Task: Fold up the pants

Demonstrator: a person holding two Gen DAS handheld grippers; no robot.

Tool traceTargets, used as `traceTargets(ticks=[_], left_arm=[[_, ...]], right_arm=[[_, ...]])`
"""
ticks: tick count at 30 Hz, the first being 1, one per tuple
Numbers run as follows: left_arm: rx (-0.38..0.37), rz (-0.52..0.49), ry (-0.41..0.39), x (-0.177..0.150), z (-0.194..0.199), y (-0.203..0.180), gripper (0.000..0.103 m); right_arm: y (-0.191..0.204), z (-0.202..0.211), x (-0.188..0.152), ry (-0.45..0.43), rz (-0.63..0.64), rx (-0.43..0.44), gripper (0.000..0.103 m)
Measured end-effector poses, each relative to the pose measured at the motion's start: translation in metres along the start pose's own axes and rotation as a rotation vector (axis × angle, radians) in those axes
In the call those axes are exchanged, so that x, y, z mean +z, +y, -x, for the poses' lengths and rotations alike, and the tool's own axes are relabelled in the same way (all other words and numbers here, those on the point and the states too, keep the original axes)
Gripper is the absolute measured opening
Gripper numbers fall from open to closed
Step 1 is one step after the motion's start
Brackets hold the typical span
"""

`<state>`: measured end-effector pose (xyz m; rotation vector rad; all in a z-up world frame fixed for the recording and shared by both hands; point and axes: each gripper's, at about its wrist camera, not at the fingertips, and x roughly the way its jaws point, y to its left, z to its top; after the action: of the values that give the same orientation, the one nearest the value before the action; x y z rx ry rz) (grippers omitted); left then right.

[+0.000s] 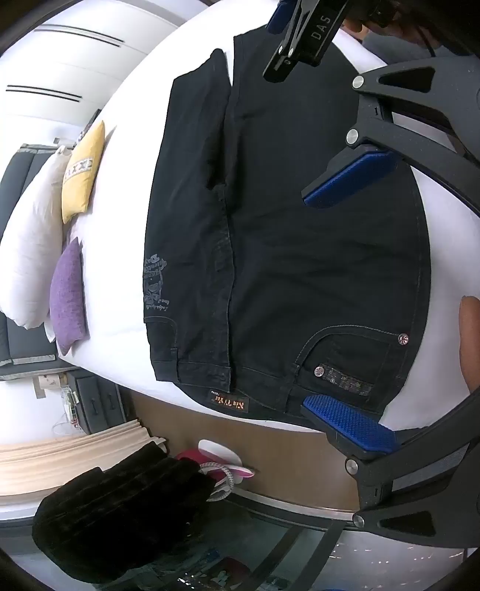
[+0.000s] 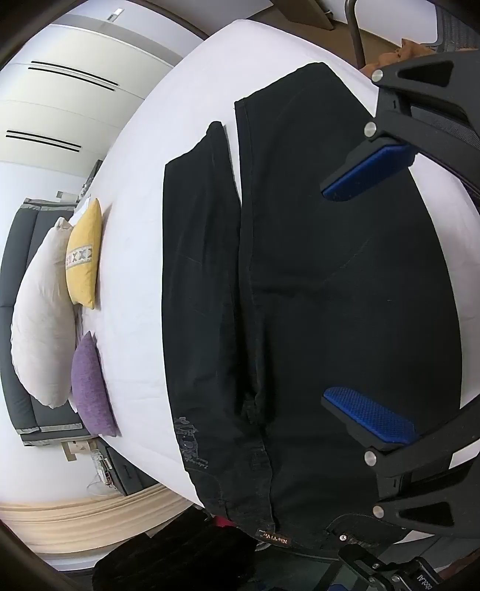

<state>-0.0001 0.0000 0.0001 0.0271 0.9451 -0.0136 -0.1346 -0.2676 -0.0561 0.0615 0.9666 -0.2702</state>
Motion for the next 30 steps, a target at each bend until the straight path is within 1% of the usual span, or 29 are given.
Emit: traceTargets(ticks=[8,13,14,19,30], left_arm=[[-0.002,-0.005,0.0,-0.004,0.002,0.0,0.103],[-0.002,-0.008,-0.002,-0.008,0.004,0.001,0.103],[-0.001,-0.008,0.004,-0.003,-0.003,-0.002,0.103],[0.0,-0.008,0.005,-0.003,-0.002,-0.001,0.103],[0.003,-0.009,0.005,-0.003,-0.002,-0.001,0.103]], right_arm=[[0.0,0.002,0.0,0.002,0.003,0.003,0.103],[-0.001,-0.007,-0.01,0.001,0.0,0.006,0.103],[-0.002,-0.007,-0.012,0.0,-0.001,0.007,0.103],[0.004,-0.008,-0.006,0.012,0.005,0.002,0.103],[0.007,-0.004,-0.004,0.019,0.013,-0.001,0.103]])
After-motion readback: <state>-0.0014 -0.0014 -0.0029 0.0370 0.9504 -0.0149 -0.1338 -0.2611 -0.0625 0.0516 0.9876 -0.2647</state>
